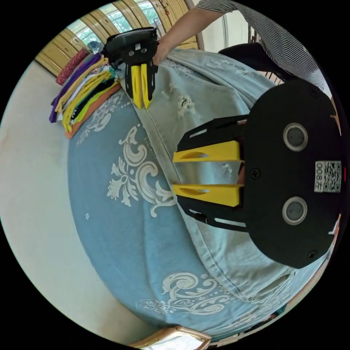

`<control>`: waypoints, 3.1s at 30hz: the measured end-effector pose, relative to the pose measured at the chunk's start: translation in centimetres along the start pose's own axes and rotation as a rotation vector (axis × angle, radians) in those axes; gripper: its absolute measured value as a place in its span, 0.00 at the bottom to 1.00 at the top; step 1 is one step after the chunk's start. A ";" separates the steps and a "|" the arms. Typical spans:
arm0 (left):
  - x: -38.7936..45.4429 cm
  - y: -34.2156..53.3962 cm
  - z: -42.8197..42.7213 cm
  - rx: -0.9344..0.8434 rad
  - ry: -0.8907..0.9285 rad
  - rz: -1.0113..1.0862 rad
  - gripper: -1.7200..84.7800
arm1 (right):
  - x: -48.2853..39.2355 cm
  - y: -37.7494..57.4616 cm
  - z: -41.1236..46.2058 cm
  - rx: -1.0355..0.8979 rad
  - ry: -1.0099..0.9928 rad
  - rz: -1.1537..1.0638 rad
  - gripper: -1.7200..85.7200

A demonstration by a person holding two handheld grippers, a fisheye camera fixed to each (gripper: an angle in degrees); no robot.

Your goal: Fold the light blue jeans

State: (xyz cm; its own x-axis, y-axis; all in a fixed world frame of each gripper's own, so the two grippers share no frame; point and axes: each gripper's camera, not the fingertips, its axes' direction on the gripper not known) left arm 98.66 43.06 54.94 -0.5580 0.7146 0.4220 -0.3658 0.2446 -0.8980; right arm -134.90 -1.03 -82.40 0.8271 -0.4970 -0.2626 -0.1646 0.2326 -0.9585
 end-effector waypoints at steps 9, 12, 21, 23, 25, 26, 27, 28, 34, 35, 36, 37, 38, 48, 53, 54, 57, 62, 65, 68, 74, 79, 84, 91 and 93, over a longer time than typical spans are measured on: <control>4.6 -6.4 -4.5 0.122 -0.144 0.013 0.05 | 4.1 2.9 4.0 0.115 -0.025 0.140 0.02; 5.2 -8.1 -3.1 0.028 -0.136 -0.015 0.06 | 5.6 3.4 7.6 0.047 -0.086 0.179 0.02; 10.7 -8.8 -7.4 0.219 0.088 0.047 0.08 | 10.1 19.1 8.8 0.197 0.082 0.501 0.03; 12.4 -10.1 -6.8 0.191 0.077 0.092 0.07 | 12.1 24.2 11.4 0.123 0.114 0.631 0.04; 13.8 -12.0 -5.8 0.146 0.057 0.101 0.06 | 13.5 26.9 14.1 0.085 0.050 0.688 0.05; 14.4 -13.3 -4.9 0.115 0.031 0.098 0.05 | 14.3 27.9 16.1 0.046 0.015 0.706 0.04; 14.8 -14.6 -4.0 0.076 -0.010 0.084 0.04 | 14.6 28.2 17.2 0.020 0.004 0.713 0.04; 14.9 -15.1 -3.8 0.064 -0.005 0.086 0.04 | 15.0 28.7 18.3 0.047 -0.003 0.703 0.04; 15.0 -16.4 -4.9 0.100 0.045 -0.001 0.03 | 17.7 30.8 21.6 0.057 -0.008 0.731 0.02; 15.4 -16.1 -5.3 0.113 0.060 0.006 0.03 | 17.6 31.9 21.4 0.096 -0.005 0.739 0.02; 15.9 -15.7 -5.7 0.128 0.090 0.023 0.03 | 17.6 32.5 21.3 0.122 -0.004 0.740 0.03; 16.1 -15.6 -5.9 0.137 0.102 0.033 0.03 | 17.5 33.6 21.2 0.174 0.017 0.740 0.03; 16.7 -15.5 -6.2 0.146 0.121 0.049 0.03 | 17.8 34.6 21.4 0.206 0.045 0.764 0.04; 19.8 -15.9 -6.0 0.125 0.184 0.070 0.02 | 22.8 38.0 29.6 0.178 -0.183 0.914 0.08; 20.9 -16.0 -6.7 0.169 0.144 0.101 0.02 | 21.2 41.1 27.3 0.394 -0.084 0.865 0.07; 21.2 -16.5 -6.1 0.145 0.114 0.104 0.02 | 21.5 41.0 27.7 0.387 -0.083 0.864 0.07; 21.0 -17.0 -5.1 0.118 0.125 0.060 0.02 | 23.3 40.9 31.7 0.280 -0.154 0.916 0.08; 21.2 -13.8 -7.7 0.175 0.209 0.070 0.02 | 22.5 45.4 32.1 0.357 -0.181 0.963 0.08; 21.7 -9.7 -9.3 0.197 0.227 0.079 0.02 | 20.0 48.6 31.8 0.395 -0.180 0.951 0.09; 21.8 -6.0 -9.5 0.167 0.212 0.041 0.02 | 17.6 49.4 33.9 0.292 -0.192 0.906 0.09; 20.7 -2.5 -10.1 0.148 0.249 -0.091 0.03 | 19.3 47.7 37.0 0.220 -0.225 0.909 0.05; 23.1 0.3 -11.8 0.128 0.283 -0.016 0.04 | 20.1 47.7 36.0 0.167 -0.192 0.897 0.03; 25.2 3.7 -11.3 0.042 0.258 0.028 0.06 | 17.3 51.8 34.0 0.142 -0.189 0.882 0.06; 25.5 6.0 -9.8 -0.078 0.145 0.014 0.05 | 13.2 54.4 37.0 -0.050 -0.165 0.897 0.07; 25.3 6.1 -10.2 -0.068 0.124 -0.044 0.03 | 13.4 54.0 37.1 -0.060 -0.172 0.932 0.05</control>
State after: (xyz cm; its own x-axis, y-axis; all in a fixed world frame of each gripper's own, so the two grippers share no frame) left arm 89.88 69.32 58.85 -0.4445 0.7770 0.4458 -0.3341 0.3179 -0.8873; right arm -112.76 35.86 -133.58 0.4157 -0.0019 -0.9095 -0.8219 0.4274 -0.3765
